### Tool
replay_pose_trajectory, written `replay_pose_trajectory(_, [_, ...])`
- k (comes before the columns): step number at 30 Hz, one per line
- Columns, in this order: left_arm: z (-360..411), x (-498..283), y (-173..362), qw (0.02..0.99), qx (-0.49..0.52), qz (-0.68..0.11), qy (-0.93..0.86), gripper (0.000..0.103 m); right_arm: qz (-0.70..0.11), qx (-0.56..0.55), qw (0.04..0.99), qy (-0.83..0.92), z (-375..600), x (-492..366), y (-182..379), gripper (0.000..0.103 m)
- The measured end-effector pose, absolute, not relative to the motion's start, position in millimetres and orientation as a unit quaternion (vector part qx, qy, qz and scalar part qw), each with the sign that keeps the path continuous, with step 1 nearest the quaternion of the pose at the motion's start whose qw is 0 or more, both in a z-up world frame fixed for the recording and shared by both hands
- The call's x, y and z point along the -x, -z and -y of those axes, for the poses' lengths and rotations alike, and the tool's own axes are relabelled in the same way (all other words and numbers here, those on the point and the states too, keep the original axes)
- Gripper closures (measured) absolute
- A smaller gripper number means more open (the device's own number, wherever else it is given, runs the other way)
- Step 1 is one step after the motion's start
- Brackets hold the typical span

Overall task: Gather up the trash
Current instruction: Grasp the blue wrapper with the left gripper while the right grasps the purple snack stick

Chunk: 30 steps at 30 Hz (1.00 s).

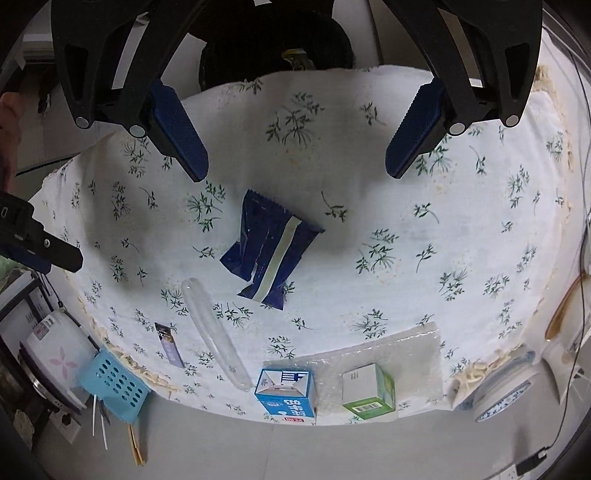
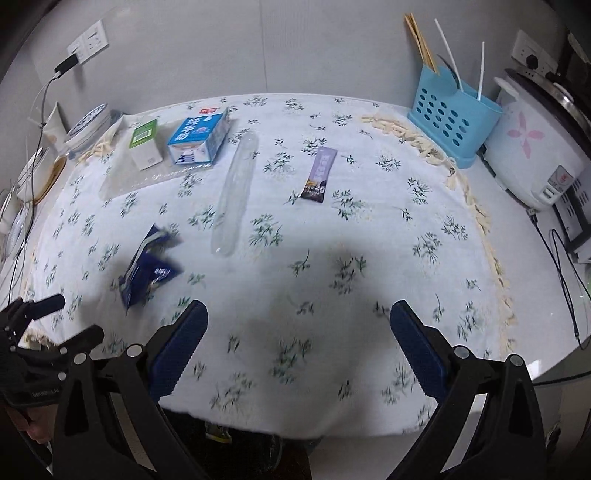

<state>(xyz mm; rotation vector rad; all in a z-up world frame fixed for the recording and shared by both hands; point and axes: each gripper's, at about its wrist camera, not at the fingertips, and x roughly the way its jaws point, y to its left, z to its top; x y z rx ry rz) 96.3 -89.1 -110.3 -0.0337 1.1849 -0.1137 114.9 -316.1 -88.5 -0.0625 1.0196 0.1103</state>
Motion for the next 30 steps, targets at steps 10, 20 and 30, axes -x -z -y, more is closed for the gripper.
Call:
replay_pose_trajectory(10, [101.4,-154.4,134.8,0.817,0.0,-0.573,0.063,0.015,-0.513,0.018,0.857,-0.037,326.7,-227.9,110.5,0.023])
replay_pose_trajectory(20, [123.0,-178.2,155.1,0.799,-0.019,-0.597,0.072,0.031,-0.577,-0.026,0.816,-0.029,332.2,-305.6,144.6,0.049])
replay_pose_trajectory(30, [125.4,-184.5,152.2,0.788,0.024,-0.613,0.059,0.056,-0.594,-0.036,0.803,-0.022,322.9,-327.0,155.5,0.069])
